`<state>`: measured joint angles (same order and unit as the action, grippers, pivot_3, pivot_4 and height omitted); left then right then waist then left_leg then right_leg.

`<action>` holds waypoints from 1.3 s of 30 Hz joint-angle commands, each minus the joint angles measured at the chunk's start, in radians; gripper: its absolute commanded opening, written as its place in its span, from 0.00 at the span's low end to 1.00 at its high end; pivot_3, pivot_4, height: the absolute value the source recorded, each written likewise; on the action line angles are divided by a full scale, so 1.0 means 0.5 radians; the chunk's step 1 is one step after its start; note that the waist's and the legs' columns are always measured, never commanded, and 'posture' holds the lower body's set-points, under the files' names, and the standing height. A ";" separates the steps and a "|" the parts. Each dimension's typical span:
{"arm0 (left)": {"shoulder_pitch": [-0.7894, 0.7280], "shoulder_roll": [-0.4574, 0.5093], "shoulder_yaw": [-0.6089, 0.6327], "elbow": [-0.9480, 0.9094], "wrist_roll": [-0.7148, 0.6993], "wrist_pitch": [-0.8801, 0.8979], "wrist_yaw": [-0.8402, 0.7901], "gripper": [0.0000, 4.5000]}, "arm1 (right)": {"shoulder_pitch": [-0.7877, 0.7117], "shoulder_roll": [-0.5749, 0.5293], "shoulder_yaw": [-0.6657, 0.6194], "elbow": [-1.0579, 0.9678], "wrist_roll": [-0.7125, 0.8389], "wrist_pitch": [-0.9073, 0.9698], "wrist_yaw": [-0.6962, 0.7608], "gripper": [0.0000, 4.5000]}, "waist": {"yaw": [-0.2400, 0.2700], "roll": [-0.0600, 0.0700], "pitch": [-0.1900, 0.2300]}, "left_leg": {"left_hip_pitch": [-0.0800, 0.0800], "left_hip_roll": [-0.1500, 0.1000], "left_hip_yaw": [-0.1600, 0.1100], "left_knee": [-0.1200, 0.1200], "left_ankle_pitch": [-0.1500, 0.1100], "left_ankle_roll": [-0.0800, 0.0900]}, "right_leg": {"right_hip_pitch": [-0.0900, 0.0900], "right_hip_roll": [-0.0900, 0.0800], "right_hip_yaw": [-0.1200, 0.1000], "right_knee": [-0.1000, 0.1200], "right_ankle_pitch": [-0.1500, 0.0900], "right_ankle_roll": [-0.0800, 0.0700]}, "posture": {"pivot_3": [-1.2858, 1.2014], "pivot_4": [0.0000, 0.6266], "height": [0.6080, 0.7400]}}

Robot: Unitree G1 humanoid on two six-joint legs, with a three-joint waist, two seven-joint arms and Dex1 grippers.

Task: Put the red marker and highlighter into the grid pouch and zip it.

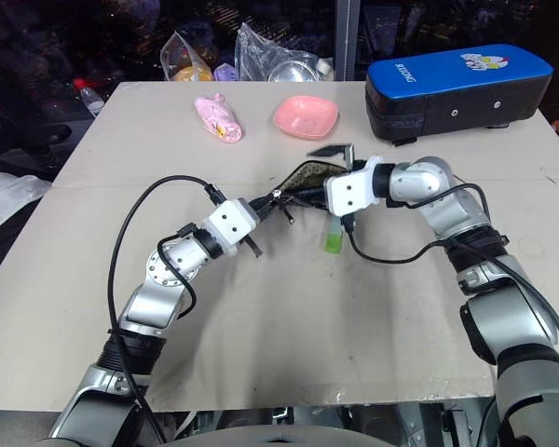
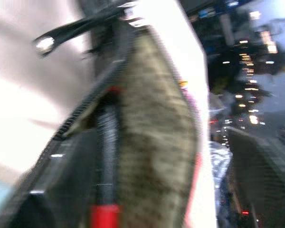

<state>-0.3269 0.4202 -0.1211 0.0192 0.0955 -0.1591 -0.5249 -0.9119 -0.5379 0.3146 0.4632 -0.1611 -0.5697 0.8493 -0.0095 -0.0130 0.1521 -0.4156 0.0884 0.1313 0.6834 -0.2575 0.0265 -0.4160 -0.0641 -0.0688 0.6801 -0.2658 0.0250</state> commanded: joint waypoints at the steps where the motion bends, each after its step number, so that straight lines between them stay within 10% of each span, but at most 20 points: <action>1: 0.012 -0.012 0.081 -0.068 -0.068 0.031 0.042 0.00 | 0.302 0.002 -0.304 -0.578 0.403 0.641 -0.082 0.99 | 0.014 -0.001 -0.001 | -0.001 0.001 -0.003 0.000 0.000 0.000 | 0.001 0.000 -0.002 -0.001 0.000 0.000 | 0.52 0.24 0.83; 12: 0.007 0.024 0.182 -0.035 -0.175 0.108 0.011 0.00 | 1.206 0.549 -0.385 -1.839 0.678 2.731 -0.977 0.99 | 0.002 0.000 -0.001 | 0.000 0.001 -0.009 -0.001 0.000 0.000 | 0.001 0.002 -0.002 0.003 0.000 0.000 | 0.52 0.24 0.83; 28: 0.020 0.137 0.174 -0.059 -0.178 0.135 -0.106 0.00 | 1.177 1.109 -0.182 -1.660 0.381 3.285 -1.666 0.99 | -0.010 -0.004 -0.004 | -0.001 -0.001 -0.017 -0.001 0.000 0.000 | 0.001 0.001 -0.003 0.000 0.000 0.000 | 0.52 0.24 0.83; 36: 0.031 0.102 0.139 -0.042 -0.157 0.120 -0.104 0.00 | 1.140 0.968 -0.361 -1.664 0.295 3.152 -1.722 0.20 | -0.005 -0.005 -0.004 | -0.002 -0.002 -0.019 -0.001 -0.001 0.001 | 0.001 0.001 -0.003 0.000 0.000 0.000 | 0.52 0.24 0.83; 39: 0.012 0.075 0.117 -0.021 -0.151 0.112 -0.098 0.00 | 1.070 0.831 -0.453 -1.665 0.293 3.037 -1.665 0.20 | -0.003 -0.005 -0.004 | -0.002 -0.003 -0.019 -0.001 -0.001 0.001 | 0.001 -0.001 -0.003 -0.001 0.000 0.000 | 0.52 0.24 0.83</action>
<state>-0.3101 0.4621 -0.0543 0.0212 0.0184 -0.0914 -0.5833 -0.3470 -0.1092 0.1197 -0.3389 -0.0039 0.9922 0.0073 -0.0109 -0.0152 0.1502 -0.4171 0.0865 0.1218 0.6827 -0.2579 0.0269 -0.4157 -0.0646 -0.0703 0.6796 -0.2659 0.0249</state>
